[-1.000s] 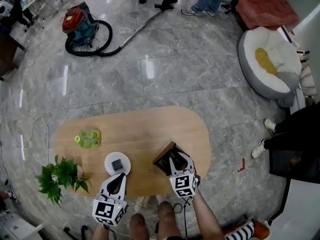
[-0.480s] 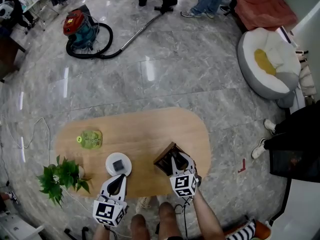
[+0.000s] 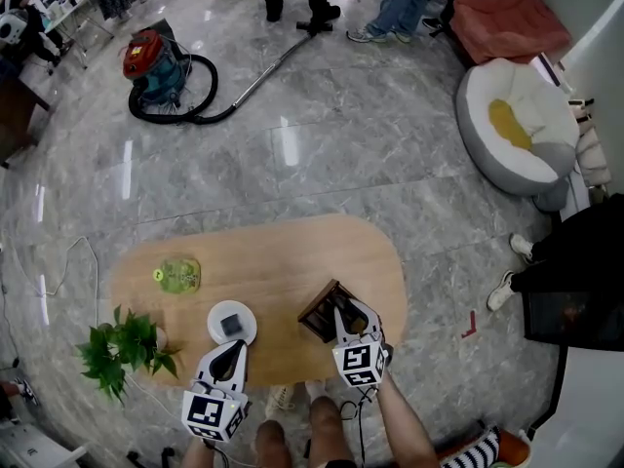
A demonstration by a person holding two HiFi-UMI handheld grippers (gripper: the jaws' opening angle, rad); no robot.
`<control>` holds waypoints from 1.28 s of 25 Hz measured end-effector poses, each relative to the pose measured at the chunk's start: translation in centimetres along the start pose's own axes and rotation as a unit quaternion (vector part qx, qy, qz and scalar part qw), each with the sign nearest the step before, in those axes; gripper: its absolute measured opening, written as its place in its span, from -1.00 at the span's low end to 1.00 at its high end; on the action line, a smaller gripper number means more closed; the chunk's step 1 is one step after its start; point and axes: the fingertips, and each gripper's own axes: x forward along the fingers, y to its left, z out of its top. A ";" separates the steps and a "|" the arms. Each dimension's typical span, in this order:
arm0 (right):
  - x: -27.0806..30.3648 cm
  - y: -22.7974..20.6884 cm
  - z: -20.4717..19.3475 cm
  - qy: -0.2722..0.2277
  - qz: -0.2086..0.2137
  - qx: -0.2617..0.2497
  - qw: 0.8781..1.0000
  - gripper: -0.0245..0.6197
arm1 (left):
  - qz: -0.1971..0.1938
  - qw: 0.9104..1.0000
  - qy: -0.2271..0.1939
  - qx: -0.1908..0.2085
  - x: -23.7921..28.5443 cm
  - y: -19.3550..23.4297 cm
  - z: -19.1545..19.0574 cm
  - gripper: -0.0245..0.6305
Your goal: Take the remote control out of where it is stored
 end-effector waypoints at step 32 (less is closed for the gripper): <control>-13.5 -6.6 1.0 -0.046 -0.093 0.024 0.994 -0.63 | -0.068 0.996 -0.003 0.057 0.3 -7.7 3.8 -0.91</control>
